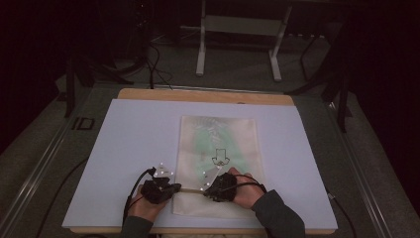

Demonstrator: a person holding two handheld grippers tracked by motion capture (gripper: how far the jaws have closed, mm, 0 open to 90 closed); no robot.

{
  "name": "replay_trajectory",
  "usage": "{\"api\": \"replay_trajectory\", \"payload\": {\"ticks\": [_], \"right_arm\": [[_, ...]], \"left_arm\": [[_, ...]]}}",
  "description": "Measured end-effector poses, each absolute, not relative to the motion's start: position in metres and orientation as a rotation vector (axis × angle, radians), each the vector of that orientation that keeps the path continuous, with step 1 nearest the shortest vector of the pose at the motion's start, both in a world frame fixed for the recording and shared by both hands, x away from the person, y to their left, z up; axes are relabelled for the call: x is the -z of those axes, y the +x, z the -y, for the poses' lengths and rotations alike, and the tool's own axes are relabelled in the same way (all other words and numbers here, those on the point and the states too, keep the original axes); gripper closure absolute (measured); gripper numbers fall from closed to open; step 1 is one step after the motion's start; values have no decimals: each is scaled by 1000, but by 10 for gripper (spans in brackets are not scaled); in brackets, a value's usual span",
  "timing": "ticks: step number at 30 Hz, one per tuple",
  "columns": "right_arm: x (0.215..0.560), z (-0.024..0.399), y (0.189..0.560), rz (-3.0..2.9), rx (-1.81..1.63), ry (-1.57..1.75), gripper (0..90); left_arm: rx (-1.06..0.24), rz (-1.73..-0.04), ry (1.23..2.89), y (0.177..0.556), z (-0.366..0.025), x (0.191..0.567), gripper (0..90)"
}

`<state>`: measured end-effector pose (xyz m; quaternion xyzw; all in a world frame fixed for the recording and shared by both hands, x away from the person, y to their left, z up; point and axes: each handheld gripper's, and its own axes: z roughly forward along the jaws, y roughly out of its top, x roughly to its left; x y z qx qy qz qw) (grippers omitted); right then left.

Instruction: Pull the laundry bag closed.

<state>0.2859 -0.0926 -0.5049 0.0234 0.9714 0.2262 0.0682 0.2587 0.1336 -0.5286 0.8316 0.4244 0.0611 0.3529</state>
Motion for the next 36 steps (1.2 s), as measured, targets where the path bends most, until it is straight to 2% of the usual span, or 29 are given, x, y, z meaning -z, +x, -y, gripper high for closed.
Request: {"api": "replay_trajectory", "payload": {"ticks": [36], "right_arm": [[502, 107, 284, -2926, -678, 95, 824]], "left_arm": [[-156, -1101, 2150, 259, -134, 529, 896]]}}
